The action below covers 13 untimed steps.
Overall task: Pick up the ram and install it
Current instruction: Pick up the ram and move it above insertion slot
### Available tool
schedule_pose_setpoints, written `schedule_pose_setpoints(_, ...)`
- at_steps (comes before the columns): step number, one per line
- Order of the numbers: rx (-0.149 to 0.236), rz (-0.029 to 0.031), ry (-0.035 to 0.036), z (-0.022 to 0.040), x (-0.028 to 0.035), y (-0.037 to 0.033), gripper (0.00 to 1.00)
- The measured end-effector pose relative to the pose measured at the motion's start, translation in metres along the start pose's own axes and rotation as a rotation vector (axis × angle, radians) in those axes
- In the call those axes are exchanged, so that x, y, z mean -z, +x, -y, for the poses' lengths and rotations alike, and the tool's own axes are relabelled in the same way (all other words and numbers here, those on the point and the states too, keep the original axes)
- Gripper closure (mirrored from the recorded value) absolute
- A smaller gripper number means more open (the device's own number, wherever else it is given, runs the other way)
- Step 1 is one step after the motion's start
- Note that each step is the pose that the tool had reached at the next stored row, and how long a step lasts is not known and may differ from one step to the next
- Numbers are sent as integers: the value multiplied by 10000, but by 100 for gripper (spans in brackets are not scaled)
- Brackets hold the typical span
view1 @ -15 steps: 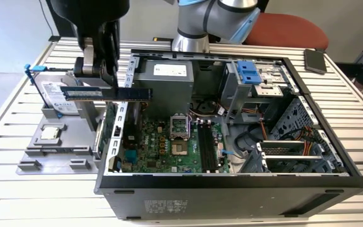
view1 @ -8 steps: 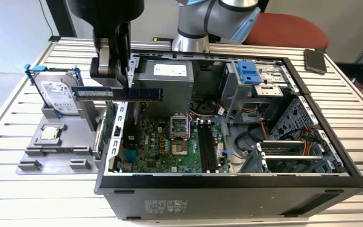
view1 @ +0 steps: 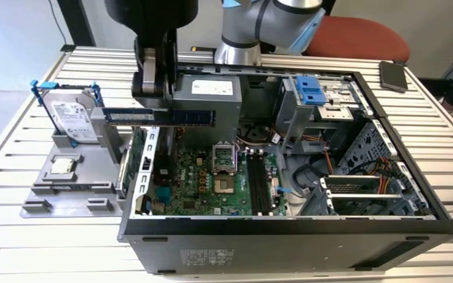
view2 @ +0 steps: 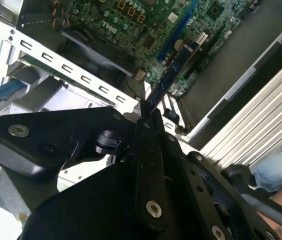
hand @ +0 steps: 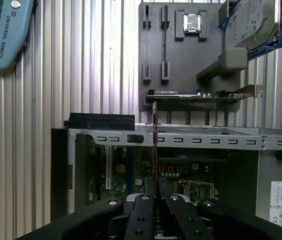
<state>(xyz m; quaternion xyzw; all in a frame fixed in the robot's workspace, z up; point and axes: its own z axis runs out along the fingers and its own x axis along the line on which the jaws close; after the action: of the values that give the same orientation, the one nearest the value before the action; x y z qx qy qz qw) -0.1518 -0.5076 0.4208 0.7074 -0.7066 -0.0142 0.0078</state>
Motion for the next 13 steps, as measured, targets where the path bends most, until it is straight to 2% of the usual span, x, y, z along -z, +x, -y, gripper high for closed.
schedule_pose_setpoints(13,0,0,-11,267,8,0,100)
